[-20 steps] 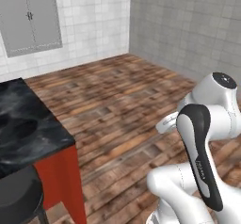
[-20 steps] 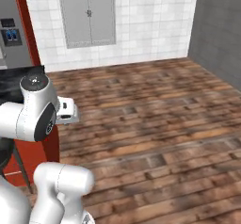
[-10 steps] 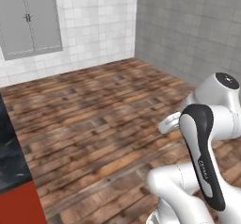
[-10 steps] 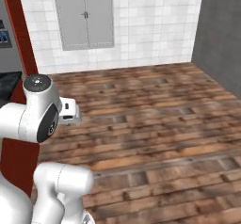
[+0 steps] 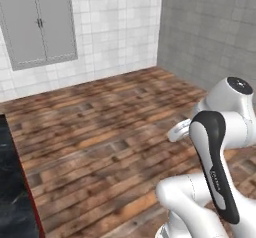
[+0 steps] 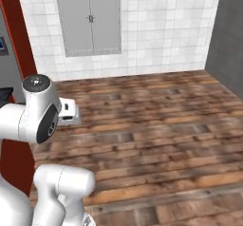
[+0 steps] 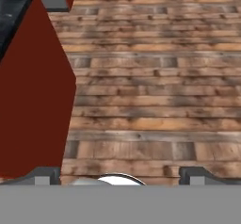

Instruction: Take the cheese, steak, and potato from the fridge and place them on the plate on the dining counter to create an appetizer plate.

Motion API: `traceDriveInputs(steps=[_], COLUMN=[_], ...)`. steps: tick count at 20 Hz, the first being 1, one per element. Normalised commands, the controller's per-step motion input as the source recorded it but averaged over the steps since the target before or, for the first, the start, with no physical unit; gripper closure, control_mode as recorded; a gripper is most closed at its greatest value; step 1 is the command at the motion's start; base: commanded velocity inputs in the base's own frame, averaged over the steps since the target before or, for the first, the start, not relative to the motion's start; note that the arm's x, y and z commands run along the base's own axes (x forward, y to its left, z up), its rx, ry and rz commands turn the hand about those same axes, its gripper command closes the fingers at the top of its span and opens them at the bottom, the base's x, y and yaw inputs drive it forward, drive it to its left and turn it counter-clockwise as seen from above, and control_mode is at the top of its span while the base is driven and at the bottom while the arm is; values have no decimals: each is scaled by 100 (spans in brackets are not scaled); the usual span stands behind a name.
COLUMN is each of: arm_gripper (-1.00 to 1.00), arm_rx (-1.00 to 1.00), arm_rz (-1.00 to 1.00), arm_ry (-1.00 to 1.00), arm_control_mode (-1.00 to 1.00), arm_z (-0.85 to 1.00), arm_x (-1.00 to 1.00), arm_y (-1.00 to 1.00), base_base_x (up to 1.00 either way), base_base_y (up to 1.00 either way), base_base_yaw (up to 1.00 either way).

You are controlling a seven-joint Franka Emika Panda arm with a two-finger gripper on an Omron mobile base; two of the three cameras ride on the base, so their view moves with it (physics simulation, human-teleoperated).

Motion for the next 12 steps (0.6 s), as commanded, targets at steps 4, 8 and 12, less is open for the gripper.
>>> traceDriveInputs(steps=[4,8,12], arm_gripper=[-100,-100,-100], arm_rx=[0,0,0], arm_rz=[0,0,0], arm_ry=[0,0,0], arm_control_mode=[100,100,100], arm_z=[0,0,0], arm_x=[0,0,0], arm_y=[0,0,0], base_base_x=[100,100,100], base_base_y=[1,1,0], base_base_yaw=[5,19,39])
